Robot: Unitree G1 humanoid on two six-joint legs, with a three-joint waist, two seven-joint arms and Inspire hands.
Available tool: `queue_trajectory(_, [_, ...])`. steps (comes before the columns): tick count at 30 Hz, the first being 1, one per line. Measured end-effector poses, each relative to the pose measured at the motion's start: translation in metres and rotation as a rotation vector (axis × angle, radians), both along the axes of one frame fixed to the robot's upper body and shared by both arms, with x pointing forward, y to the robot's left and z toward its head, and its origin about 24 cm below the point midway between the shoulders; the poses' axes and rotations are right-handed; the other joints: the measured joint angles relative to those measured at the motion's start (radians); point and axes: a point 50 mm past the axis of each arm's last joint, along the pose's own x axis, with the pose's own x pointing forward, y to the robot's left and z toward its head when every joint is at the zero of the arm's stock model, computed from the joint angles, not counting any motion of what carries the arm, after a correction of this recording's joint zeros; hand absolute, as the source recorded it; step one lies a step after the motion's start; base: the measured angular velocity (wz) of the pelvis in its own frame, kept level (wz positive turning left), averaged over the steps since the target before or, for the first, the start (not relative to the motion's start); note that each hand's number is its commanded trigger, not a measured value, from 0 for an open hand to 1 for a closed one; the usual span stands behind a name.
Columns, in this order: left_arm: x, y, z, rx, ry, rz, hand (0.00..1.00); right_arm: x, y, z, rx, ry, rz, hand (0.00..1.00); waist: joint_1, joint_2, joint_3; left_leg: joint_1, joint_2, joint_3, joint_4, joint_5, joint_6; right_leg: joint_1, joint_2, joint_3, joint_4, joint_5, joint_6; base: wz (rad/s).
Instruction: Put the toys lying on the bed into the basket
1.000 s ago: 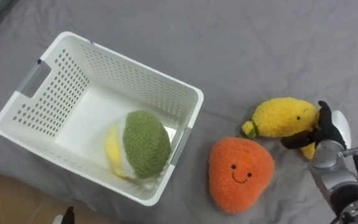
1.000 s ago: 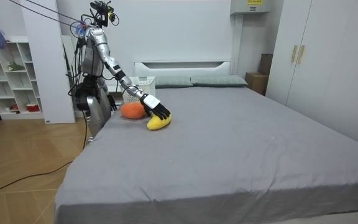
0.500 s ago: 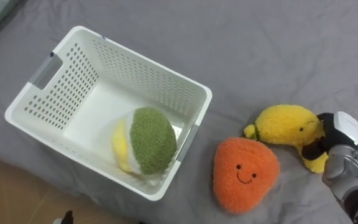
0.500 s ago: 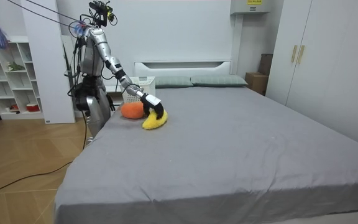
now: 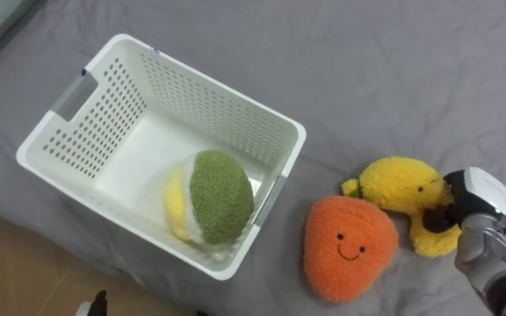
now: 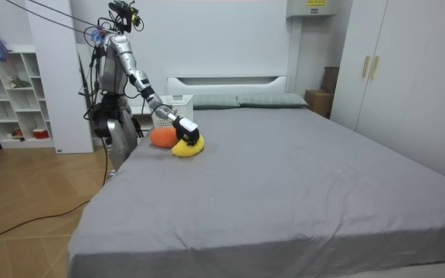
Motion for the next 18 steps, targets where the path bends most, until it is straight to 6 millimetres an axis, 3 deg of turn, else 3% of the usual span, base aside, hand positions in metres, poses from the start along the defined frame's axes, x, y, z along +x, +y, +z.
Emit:
queue_trajectory(7, [-0.002, 0.003, 0.0, -0.012, 0.007, 0.012, 0.0, -0.002, -0.001, -0.002, 0.012, 0.001, -0.004, 1.0, -0.001, 0.001, -0.002, 0.007, -0.001, -0.005, 0.001, 0.0, 0.0, 0.01, 0.0, -0.004, 0.001, 0.0, 0.0, 0.01])
queue_trajectory(13, [-0.003, 0.008, 0.001, -0.006, -0.006, 0.054, 0.0, 0.003, -0.001, 0.005, 0.058, -0.056, -0.032, 1.0, -0.005, 0.002, -0.0086, 0.02, -0.001, -0.003, 0.0, 0.001, 0.0, 0.019, 0.001, 0.014, 0.001, 0.0, 0.0, -0.01])
queue_trajectory(17, [-0.007, 0.009, 0.001, 0.002, -0.001, 0.065, 0.0, 0.014, 0.004, 0.015, 0.092, -0.131, -0.02, 1.0, -0.027, 0.007, -0.0167, 0.051, -0.001, 0.004, -0.004, 0.001, 0.0, 0.046, 0.0, 0.023, 0.0, 0.0, 0.0, -0.04])
queue_trajectory(18, [-0.01, 0.01, 0.0, 0.005, 0.004, 0.071, 0.0, 0.017, 0.007, 0.019, 0.099, -0.155, -0.005, 1.0, -0.034, 0.006, -0.0235, 0.066, 0.0, 0.007, -0.008, 0.001, 0.0, 0.057, 0.0, 0.024, -0.001, 0.0, 0.0, -0.09])
